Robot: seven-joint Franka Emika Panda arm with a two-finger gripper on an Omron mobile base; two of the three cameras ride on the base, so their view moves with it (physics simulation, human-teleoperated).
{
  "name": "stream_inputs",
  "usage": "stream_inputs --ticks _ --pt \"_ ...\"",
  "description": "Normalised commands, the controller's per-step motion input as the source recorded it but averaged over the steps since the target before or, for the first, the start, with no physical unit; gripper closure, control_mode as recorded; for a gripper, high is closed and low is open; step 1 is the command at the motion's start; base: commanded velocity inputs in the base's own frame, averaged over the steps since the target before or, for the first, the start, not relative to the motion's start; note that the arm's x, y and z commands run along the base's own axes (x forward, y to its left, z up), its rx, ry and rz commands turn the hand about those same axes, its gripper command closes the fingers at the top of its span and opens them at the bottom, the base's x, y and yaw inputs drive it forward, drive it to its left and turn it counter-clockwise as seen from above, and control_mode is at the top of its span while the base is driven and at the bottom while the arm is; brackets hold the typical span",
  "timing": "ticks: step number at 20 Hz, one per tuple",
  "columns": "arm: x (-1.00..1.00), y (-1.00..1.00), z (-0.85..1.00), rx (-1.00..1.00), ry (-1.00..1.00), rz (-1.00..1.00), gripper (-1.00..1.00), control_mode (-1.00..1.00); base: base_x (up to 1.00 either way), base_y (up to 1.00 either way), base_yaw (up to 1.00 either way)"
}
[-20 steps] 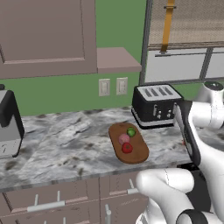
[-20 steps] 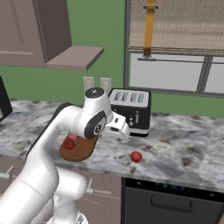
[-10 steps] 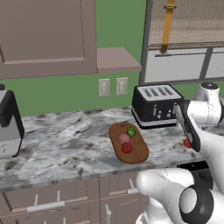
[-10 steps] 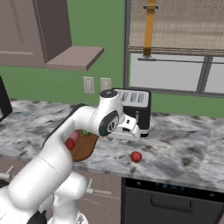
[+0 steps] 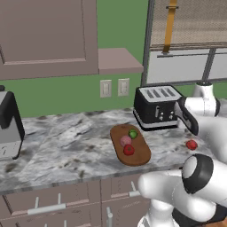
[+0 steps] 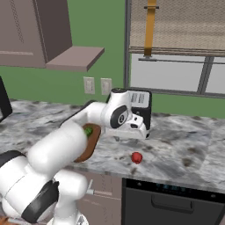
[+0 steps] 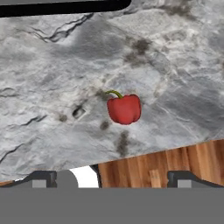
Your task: Place the avocado, onion, tomato, and bell pepper on the cutting board.
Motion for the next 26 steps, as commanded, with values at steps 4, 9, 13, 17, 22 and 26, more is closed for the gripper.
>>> stream_inputs --ticks 4,9,13,17,22,26 --pt "0.26 -0.03 -0.33 0.0 0.09 0.01 -1.0 -1.0 0.0 0.0 0.0" --pt "0.2 -0.15 -0.26 0.0 0.04 0.03 -1.0 -1.0 0.0 0.0 0.0" --pt "0.18 -0.11 -0.08 0.0 0.0 0.03 -1.0 -1.0 0.0 0.0 0.0" --pt "0.14 -0.04 0.0 0.07 0.0 0.04 -1.0 -1.0 0.0 0.0 0.0" --pt "0.12 -0.02 -0.09 0.03 0.0 0.02 -1.0 -1.0 0.0 0.0 0.0" --pt "0.09 -0.1 -0.19 0.0 0.01 0.0 -1.0 -1.0 0.0 0.0 0.0"
